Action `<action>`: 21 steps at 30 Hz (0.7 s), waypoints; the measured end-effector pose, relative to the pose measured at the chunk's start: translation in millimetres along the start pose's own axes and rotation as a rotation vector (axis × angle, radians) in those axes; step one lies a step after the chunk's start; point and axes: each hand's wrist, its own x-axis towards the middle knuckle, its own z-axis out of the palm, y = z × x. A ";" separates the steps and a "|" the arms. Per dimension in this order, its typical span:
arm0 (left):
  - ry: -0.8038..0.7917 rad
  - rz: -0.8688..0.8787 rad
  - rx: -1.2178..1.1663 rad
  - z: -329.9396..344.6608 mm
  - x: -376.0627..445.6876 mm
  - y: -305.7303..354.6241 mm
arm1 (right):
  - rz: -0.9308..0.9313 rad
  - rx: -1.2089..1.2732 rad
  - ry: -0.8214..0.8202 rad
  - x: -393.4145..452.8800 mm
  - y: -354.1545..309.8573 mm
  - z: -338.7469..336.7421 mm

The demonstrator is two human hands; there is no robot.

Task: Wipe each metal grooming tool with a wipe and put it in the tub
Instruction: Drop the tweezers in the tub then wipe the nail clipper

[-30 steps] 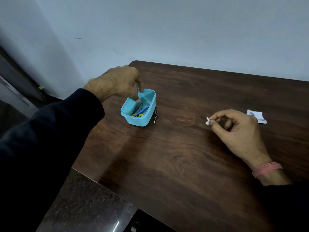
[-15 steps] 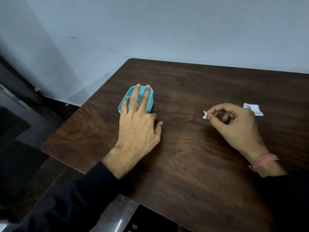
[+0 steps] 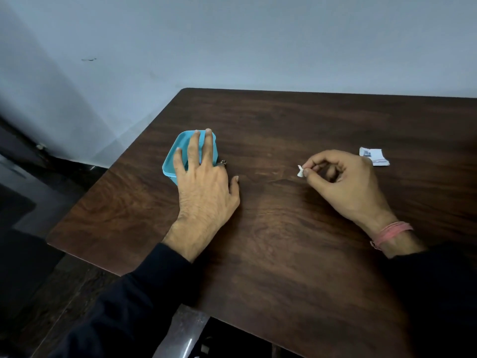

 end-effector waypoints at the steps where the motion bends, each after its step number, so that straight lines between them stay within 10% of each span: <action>1: 0.013 0.009 -0.005 -0.3 -0.3 1.6 | 0.000 0.001 0.002 -0.1 -0.2 -0.2; 21: 0.040 0.128 -0.701 -8.5 26.2 87.5 | 0.159 0.264 0.241 11.2 19.3 -2.2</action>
